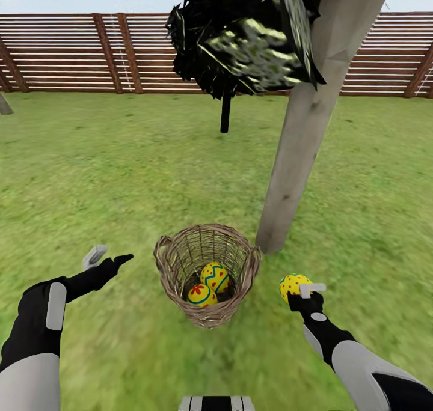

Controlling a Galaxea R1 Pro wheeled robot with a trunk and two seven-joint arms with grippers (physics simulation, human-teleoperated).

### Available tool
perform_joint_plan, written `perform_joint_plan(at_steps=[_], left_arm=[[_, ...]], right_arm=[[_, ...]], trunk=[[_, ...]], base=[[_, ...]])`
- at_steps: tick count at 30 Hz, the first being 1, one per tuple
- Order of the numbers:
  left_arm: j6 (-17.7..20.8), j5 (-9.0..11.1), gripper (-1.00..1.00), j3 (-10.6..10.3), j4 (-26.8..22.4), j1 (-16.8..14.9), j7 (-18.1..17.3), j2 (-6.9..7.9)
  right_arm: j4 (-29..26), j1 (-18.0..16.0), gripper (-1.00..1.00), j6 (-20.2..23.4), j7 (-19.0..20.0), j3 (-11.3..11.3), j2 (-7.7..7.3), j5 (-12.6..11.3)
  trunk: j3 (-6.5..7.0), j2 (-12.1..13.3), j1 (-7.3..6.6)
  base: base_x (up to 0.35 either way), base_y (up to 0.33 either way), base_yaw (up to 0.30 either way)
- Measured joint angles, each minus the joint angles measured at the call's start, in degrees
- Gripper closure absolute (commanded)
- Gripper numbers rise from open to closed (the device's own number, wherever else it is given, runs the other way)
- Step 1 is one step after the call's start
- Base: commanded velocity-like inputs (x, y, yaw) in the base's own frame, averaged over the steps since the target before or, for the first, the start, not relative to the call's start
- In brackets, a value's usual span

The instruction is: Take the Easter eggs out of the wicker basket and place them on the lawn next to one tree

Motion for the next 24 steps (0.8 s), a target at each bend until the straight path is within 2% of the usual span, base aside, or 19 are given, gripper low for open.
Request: perform_joint_plan(at_steps=[8,12,17,21,24], left_arm=[[0.0,0.0,-1.0,0.0,-0.1,0.0,0.0,0.0],[0.0,0.0,-1.0,0.3,-0.2,0.0,0.0,0.0],[0.0,0.0,-1.0,0.7,-0.1,0.0,0.0,0.0],[0.0,0.0,-1.0,0.7,-0.2,0.0,0.0,-0.05],[0.0,0.0,-1.0,0.7,-0.2,0.0,0.0,-0.01]], right_arm=[[-1.7,-0.1,1.0,0.1,0.0,0.0,0.39,0.0],[-2.4,-0.1,1.0,0.2,-0.1,0.0,0.7,0.0],[-2.7,-0.1,1.0,0.2,0.0,0.1,1.29,0.0],[-2.7,-0.1,1.0,0.2,0.0,0.1,1.4,0.0],[-2.7,-0.1,1.0,0.2,0.0,0.1,1.33,0.0]], trunk=[[-1.77,-0.1,0.21],[-1.78,-0.1,0.2],[-1.78,-0.1,0.17],[-1.78,-0.1,0.2],[-2.44,-0.1,0.28]], base=[[0.0,0.0,0.0],[0.001,0.0,0.0],[0.229,0.0,0.0],[0.031,0.0,0.0],[0.001,0.0,0.0]])
